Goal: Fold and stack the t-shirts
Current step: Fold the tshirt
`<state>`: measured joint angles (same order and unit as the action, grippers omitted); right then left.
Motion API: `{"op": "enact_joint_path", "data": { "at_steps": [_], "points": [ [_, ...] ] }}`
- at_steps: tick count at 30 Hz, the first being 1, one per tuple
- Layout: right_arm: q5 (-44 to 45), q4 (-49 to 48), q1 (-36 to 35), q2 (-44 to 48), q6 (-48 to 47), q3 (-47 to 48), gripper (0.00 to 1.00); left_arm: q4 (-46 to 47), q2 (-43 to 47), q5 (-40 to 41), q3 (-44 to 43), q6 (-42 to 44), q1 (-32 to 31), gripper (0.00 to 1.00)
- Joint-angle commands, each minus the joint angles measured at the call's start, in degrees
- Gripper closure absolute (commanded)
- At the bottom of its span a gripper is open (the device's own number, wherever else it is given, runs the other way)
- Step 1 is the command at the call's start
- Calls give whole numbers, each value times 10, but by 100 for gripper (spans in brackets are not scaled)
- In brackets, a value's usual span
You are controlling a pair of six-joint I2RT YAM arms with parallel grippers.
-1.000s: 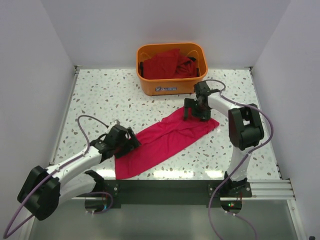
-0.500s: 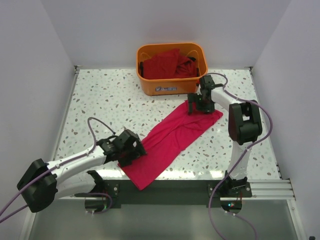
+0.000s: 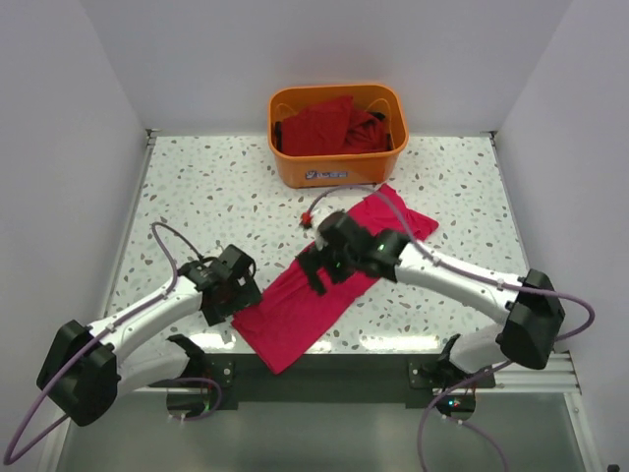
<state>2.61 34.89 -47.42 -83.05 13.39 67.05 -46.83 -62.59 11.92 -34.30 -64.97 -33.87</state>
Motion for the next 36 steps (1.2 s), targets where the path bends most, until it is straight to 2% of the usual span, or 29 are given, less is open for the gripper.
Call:
{"op": "enact_joint_path", "data": {
  "at_steps": [1,2,4,5,8,11,15,16,20,21,23,24,25,26,27,28,29,33,36],
  "points": [
    [40,-10,-142,6,44,-38,2,2,19,-40,30,37,3,3],
    [52,-16,-211,3,66,-37,1,0,18,-44,36,38,3,7],
    [59,-56,-276,-12,73,-39,1,4,24,-52,59,34,3,12],
    [86,-69,-331,-22,81,-37,1,8,27,-59,68,32,3,17],
    [103,-101,-406,-84,83,-10,1,25,45,-67,91,24,3,27],
    [130,-105,-440,-150,75,19,2,44,54,-68,102,19,2,39],
    [142,-132,-441,-194,73,25,8,60,36,-65,107,18,2,51],
    [143,-140,-441,-199,70,23,9,66,28,-66,110,17,2,56],
    [110,-176,-441,-226,52,18,17,84,21,-73,121,13,3,68],
    [101,-189,-441,-237,52,16,26,86,21,-74,123,12,2,70],
    [87,-192,-442,-250,50,13,33,86,19,-75,129,11,3,74],
    [92,-187,-442,-260,52,12,44,88,19,-76,131,11,2,77],
    [95,-184,-442,-262,53,12,50,89,21,-77,131,11,2,85],
    [99,-182,-442,-263,58,10,55,89,23,-76,131,11,2,88],
    [101,-180,-442,-260,60,9,75,85,26,-75,129,11,3,100],
    [101,-181,-442,-257,63,7,81,82,29,-74,127,10,2,100],
    [102,-184,-442,-251,65,2,82,79,32,-73,124,11,2,100],
    [135,-185,-442,-217,72,2,99,71,53,-59,108,12,2,100],
    [174,-184,-442,-187,78,5,100,88,75,-64,95,17,2,100]
  ]
}}
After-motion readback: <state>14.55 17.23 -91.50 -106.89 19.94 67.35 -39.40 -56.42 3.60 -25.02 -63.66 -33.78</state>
